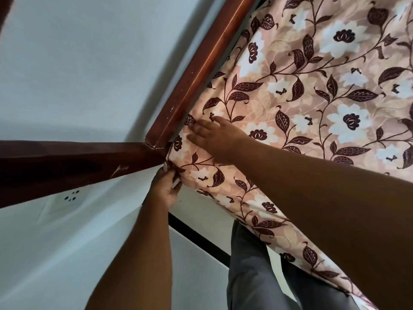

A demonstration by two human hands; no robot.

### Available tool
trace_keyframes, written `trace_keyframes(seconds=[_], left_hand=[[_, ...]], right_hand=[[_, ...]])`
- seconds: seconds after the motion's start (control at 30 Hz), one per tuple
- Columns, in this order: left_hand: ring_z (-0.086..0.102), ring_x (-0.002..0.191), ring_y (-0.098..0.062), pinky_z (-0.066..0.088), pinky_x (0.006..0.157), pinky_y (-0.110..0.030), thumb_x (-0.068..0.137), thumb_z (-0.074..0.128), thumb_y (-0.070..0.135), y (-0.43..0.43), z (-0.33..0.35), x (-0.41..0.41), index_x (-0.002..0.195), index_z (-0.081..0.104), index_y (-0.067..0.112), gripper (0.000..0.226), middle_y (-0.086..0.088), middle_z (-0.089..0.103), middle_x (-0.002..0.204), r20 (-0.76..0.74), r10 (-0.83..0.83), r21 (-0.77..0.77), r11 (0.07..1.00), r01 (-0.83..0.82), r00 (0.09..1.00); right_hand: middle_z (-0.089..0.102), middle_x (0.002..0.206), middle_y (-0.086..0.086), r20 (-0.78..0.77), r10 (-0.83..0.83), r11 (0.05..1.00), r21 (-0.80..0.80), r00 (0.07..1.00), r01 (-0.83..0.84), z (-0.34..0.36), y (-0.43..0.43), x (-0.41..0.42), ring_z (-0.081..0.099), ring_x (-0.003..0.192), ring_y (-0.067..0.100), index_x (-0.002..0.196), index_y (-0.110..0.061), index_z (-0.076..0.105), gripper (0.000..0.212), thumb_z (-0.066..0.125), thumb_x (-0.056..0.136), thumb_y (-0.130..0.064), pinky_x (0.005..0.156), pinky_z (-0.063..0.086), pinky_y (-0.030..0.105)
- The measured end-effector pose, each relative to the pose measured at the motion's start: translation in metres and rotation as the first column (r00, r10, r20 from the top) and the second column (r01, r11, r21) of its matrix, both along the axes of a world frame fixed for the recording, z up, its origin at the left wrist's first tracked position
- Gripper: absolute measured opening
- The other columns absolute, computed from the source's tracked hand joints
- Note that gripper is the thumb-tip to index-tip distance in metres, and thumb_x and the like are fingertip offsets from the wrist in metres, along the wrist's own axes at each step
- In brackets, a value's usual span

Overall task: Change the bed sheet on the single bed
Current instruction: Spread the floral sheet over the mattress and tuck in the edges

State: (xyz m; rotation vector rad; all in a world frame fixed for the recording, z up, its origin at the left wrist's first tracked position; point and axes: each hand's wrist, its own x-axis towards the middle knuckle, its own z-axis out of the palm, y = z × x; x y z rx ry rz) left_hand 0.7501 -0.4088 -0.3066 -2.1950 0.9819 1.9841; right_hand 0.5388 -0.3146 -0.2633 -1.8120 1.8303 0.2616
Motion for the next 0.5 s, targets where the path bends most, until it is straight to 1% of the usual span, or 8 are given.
trace_keyframes(seconds=[0.03,0.1,0.13,0.2,0.3,0.37,0.43,0.5], left_hand=[[0.065,0.094,-0.016,0.050,0.084,-0.035,0.096,0.061,0.011,-0.003,-0.001,0.002,0.117,0.064,0.017,0.023,-0.005,0.071,0.103,0.010,-0.037,-0.025,0.999,0.037,0.999],[0.066,0.087,-0.017,0.053,0.081,-0.034,0.093,0.066,0.009,-0.004,-0.002,0.006,0.112,0.063,0.012,0.020,-0.008,0.070,0.098,0.065,-0.049,-0.104,0.993,0.056,0.997],[0.067,0.087,-0.019,0.055,0.079,-0.033,0.093,0.068,0.009,-0.003,-0.003,0.007,0.107,0.062,0.012,0.015,-0.008,0.070,0.097,0.091,-0.031,-0.140,0.989,0.044,0.995],[0.070,0.092,-0.024,0.057,0.084,-0.037,0.091,0.071,0.009,-0.002,-0.004,0.009,0.096,0.065,0.013,0.009,-0.011,0.072,0.100,0.106,-0.013,-0.180,0.983,0.032,0.994],[0.073,0.094,-0.024,0.058,0.088,-0.038,0.089,0.073,0.012,-0.003,-0.008,0.017,0.097,0.073,0.013,0.009,-0.012,0.076,0.100,0.121,-0.067,-0.180,0.980,0.088,0.990],[0.073,0.097,-0.021,0.058,0.091,-0.040,0.090,0.073,0.026,-0.004,-0.009,0.020,0.109,0.074,0.018,0.021,-0.004,0.077,0.101,0.173,-0.210,-0.175,0.955,0.239,0.962],[0.072,0.098,-0.019,0.058,0.091,-0.041,0.090,0.067,0.040,-0.003,-0.004,0.020,0.115,0.073,0.022,0.032,-0.001,0.076,0.103,0.231,-0.387,-0.166,0.889,0.428,0.893],[0.071,0.097,-0.020,0.058,0.090,-0.039,0.094,0.064,0.037,-0.006,-0.001,0.019,0.113,0.074,0.022,0.026,-0.002,0.076,0.102,0.275,-0.488,-0.161,0.826,0.540,0.828]], right_hand=[[-0.002,0.171,0.006,-0.001,0.033,0.999,-0.007,0.999,-0.033,0.000,-0.004,0.002,-0.002,0.157,0.026,0.162,-0.024,0.004,0.103,0.073,0.087,-0.043,0.124,0.009,0.052],[-0.001,0.170,0.007,-0.005,0.071,0.997,0.015,0.997,-0.070,-0.001,-0.013,0.005,-0.004,0.157,0.026,0.162,-0.024,0.004,0.117,0.078,0.077,-0.056,0.124,0.005,0.053],[0.000,0.170,0.008,-0.007,0.067,0.997,0.038,0.998,-0.066,-0.003,-0.017,0.007,-0.004,0.157,0.027,0.162,-0.024,0.004,0.123,0.080,0.073,-0.060,0.123,0.003,0.055],[0.004,0.170,0.009,-0.013,0.038,0.997,0.074,0.999,-0.037,-0.003,-0.024,0.010,-0.001,0.157,0.028,0.162,-0.024,0.006,0.127,0.083,0.067,-0.062,0.123,0.001,0.057],[0.020,0.166,0.008,-0.027,0.004,0.996,0.085,1.000,-0.002,0.000,-0.028,0.015,0.012,0.155,0.030,0.161,-0.024,0.017,0.112,0.082,0.074,-0.051,0.123,0.008,0.060],[0.029,0.161,0.008,-0.060,-0.003,1.000,0.030,0.998,0.004,0.004,-0.025,0.016,0.023,0.150,0.031,0.159,-0.022,0.025,0.099,0.079,0.079,-0.045,0.121,0.018,0.059],[0.033,0.156,0.008,-0.082,0.001,0.999,-0.046,0.997,-0.004,0.007,-0.020,0.017,0.031,0.143,0.031,0.156,-0.020,0.032,0.088,0.075,0.083,-0.041,0.117,0.028,0.056],[0.036,0.154,0.007,-0.085,0.014,0.996,-0.083,0.996,-0.021,0.006,-0.018,0.017,0.034,0.140,0.030,0.154,-0.021,0.038,0.087,0.077,0.080,-0.046,0.115,0.032,0.052]])
